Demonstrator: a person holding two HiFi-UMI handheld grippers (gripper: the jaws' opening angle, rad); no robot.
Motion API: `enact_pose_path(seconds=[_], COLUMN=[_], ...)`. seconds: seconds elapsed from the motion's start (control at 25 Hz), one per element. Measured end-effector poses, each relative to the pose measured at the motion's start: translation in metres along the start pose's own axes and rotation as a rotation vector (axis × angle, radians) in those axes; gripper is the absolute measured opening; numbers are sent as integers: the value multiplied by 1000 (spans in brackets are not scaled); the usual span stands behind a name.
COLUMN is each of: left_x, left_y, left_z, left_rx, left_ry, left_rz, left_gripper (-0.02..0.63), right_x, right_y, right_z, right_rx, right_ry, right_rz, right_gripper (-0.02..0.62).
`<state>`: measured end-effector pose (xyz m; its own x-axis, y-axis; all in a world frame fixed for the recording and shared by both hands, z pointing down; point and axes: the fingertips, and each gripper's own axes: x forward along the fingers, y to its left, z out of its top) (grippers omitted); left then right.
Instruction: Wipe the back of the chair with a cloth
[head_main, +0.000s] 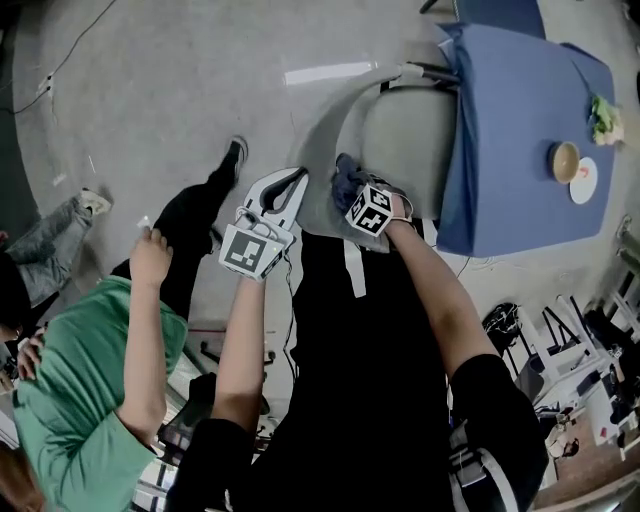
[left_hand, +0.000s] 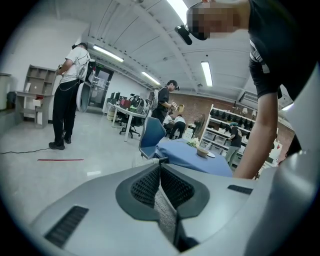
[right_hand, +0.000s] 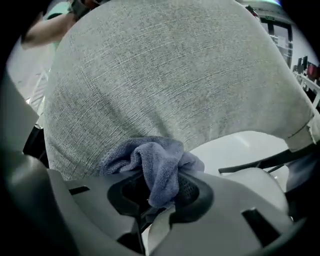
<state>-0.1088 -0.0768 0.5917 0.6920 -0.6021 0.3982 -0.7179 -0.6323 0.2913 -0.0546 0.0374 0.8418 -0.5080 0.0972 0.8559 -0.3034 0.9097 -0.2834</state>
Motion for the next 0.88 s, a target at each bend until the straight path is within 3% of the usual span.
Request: enact_pose_path(seconds=[0.36,0.88], left_x=[0,0], left_y=[-1,-2], left_z=[1,0], left_rx=[-8,-21], left_ry=[8,8], left_rz=[-9,-29], left_gripper=[28,28], right_x=[-4,-17], right_y=[-34,-90], right_z=[28,59], right_rx=[38,191], right_ry=[-53,-147], right_rz=[-57,-159], right_gripper=[120,118])
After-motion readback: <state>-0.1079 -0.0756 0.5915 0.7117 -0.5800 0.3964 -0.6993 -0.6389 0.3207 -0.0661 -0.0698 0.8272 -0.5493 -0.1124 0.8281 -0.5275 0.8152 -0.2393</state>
